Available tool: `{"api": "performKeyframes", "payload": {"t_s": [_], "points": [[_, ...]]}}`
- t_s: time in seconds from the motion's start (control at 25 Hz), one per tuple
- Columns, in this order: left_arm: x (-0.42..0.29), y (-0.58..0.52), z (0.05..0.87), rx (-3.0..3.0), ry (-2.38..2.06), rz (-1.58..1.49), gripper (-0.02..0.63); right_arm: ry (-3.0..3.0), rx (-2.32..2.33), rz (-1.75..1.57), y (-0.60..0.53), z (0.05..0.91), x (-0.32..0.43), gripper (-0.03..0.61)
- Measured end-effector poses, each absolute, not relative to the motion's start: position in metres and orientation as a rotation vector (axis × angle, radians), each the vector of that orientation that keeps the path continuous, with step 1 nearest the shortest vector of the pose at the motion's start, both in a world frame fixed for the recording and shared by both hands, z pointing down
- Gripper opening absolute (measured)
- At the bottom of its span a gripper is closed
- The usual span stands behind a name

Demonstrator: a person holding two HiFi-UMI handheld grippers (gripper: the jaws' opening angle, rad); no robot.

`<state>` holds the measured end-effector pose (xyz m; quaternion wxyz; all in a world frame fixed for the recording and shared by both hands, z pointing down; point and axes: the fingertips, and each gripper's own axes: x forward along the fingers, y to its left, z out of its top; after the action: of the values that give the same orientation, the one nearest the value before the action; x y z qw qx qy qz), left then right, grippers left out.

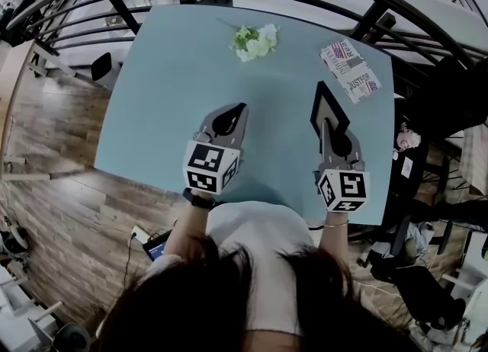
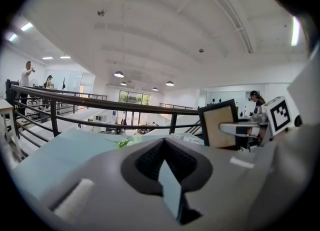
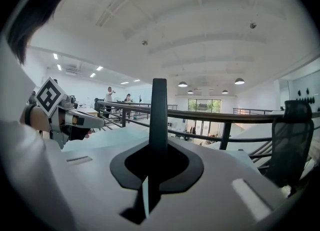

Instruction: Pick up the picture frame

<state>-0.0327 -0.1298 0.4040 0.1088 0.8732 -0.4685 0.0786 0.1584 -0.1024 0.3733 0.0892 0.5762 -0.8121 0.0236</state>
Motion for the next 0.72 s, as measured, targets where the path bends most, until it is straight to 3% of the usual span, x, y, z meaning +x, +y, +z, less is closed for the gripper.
{"api": "performKeyframes", "payload": {"t_s": [0.72], "points": [[-0.0383, -0.1283, 0.3981, 2.558, -1.412, 0.213, 0.057, -2.423, 1.734, 0.087, -0.098, 0.3708, 0.1616, 0.012]]}}
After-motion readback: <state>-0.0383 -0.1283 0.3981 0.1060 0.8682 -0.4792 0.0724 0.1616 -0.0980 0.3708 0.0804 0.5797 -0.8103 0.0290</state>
